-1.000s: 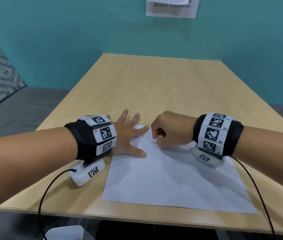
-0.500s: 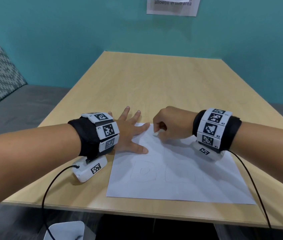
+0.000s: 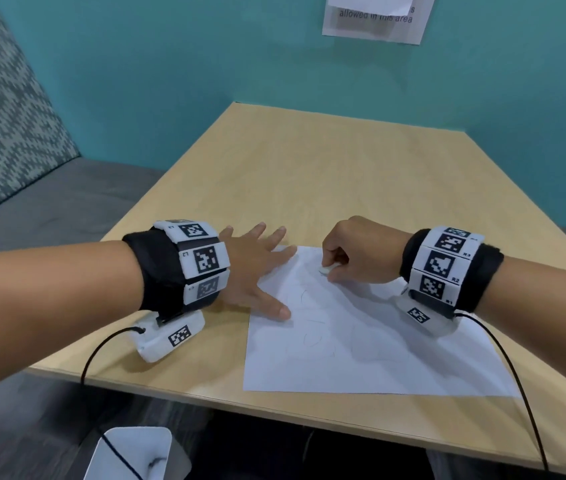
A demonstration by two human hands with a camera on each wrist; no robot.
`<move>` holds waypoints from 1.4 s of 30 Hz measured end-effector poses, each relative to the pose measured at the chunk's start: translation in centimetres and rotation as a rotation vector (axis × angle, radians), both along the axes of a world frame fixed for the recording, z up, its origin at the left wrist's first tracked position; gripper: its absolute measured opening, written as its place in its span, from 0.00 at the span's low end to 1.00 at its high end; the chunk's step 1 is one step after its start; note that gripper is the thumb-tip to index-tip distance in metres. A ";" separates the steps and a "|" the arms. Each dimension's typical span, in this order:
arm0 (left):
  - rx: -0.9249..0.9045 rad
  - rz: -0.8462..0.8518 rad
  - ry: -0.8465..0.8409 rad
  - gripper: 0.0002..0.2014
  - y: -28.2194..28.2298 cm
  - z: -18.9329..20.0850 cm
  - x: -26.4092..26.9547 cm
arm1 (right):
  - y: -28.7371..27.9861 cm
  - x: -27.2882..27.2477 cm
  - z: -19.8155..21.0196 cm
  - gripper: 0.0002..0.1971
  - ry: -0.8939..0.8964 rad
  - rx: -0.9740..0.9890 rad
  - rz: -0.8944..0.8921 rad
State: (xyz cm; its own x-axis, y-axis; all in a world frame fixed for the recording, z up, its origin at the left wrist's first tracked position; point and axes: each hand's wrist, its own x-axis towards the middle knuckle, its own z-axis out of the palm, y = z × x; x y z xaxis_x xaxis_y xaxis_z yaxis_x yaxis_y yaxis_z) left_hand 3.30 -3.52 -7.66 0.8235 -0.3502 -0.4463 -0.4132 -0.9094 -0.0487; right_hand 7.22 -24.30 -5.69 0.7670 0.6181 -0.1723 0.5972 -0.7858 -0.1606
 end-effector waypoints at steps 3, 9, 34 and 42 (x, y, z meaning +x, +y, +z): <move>0.001 -0.016 0.019 0.57 1.0 -1.0 -0.6 | 0.6 -0.5 0.2 0.08 0.013 0.013 0.016; 0.018 -0.025 -0.013 0.54 0.4 -1.3 -0.4 | 3.6 -4.5 -0.3 0.05 0.093 0.023 0.233; 0.028 -0.018 -0.010 0.56 0.5 -1.2 -0.6 | 2.8 -1.4 0.4 0.03 0.008 -0.008 0.122; 0.014 -0.004 0.016 0.56 0.5 -1.3 -0.4 | 2.3 -1.7 0.4 0.06 0.005 -0.016 0.148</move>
